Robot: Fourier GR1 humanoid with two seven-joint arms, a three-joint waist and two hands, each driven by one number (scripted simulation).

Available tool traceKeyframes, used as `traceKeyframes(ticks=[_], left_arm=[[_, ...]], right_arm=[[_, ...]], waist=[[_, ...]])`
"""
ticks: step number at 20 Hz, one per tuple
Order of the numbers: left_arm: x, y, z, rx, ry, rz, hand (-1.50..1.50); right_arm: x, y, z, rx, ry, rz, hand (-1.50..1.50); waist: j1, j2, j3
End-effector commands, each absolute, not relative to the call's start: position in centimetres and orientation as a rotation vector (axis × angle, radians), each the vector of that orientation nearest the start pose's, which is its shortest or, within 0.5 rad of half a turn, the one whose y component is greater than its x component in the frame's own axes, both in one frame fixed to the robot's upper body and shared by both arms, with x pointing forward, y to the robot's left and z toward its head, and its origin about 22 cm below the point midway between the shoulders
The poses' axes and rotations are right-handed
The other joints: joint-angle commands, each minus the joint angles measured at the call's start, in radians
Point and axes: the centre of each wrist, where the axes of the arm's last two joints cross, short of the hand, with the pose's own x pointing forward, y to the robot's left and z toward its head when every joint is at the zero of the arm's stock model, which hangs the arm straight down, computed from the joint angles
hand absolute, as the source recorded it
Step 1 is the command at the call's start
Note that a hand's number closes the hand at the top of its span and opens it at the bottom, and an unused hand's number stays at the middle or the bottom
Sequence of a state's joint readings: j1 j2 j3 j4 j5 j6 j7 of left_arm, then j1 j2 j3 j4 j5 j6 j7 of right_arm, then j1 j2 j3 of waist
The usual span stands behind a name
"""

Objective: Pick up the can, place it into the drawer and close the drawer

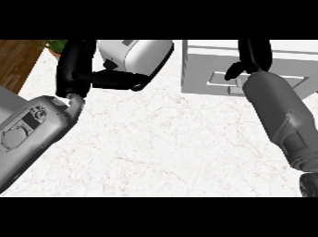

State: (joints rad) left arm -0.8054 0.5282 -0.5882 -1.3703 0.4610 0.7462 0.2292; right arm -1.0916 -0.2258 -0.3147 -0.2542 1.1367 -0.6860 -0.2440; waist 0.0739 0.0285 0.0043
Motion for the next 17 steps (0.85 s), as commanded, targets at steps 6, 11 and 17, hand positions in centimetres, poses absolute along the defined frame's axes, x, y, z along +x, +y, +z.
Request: traceKeyframes(ticks=[6,11,17], left_arm=[[34.5,16.8,14.6,0.25,-1.726,-0.063,-1.5],[34.4,16.7,14.7,0.237,-1.701,-0.059,-1.5],[34.1,18.9,14.9,0.258,-1.712,-0.037,-1.5]], right_arm=[[46.8,-18.7,11.0,-0.934,-1.923,0.418,-1.5],[46.7,-16.8,10.9,-0.696,-1.957,0.241,-1.5],[47.0,-16.9,11.7,-0.613,-1.954,0.187,-1.5]], waist=[[0.013,-0.01,0.0],[-0.011,-0.017,0.0],[-0.02,-0.013,-0.003]])
